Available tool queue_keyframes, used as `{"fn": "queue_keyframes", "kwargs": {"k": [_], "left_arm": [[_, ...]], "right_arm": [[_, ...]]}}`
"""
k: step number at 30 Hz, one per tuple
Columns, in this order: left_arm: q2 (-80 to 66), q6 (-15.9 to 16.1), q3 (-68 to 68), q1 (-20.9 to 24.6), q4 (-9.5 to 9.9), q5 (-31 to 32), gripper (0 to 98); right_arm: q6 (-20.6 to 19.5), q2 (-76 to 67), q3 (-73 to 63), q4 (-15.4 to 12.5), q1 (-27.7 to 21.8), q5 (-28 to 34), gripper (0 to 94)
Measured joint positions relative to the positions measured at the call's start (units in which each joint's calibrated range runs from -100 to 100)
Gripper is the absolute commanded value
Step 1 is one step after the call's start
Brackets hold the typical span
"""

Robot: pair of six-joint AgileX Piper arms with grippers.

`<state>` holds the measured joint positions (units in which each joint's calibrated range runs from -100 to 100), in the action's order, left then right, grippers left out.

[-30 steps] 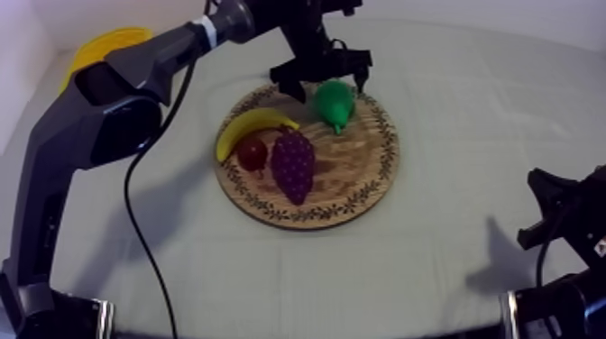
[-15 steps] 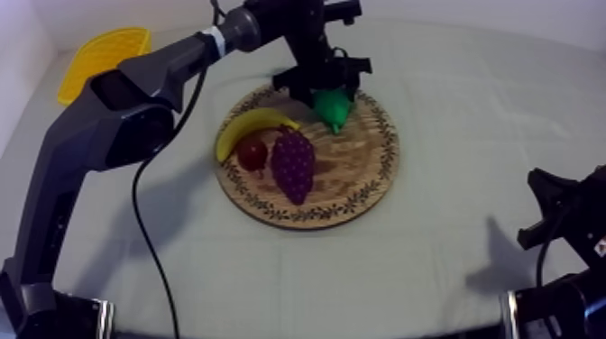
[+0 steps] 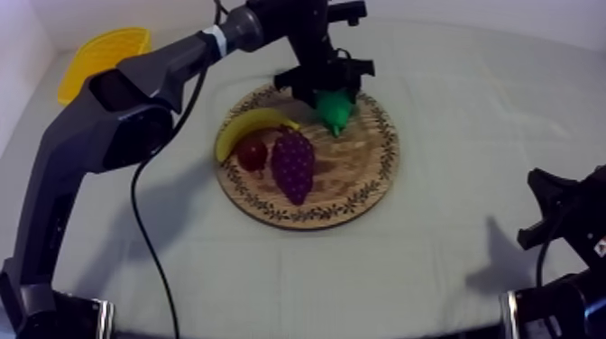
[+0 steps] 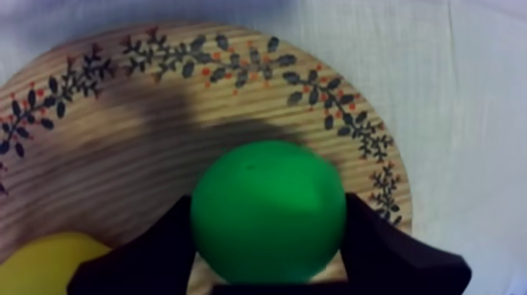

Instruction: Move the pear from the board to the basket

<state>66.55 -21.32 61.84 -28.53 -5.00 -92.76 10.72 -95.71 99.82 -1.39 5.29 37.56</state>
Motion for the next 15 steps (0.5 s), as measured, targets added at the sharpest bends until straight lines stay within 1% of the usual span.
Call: {"fn": "queue_keyframes", "kwargs": {"k": [15], "left_arm": [[-16.99,-0.72,-12.11,-2.31,0.89,-0.67,49.0]], "right_arm": [[0.01,0.0,0.0,0.0,0.0,0.0,0.4]]}}
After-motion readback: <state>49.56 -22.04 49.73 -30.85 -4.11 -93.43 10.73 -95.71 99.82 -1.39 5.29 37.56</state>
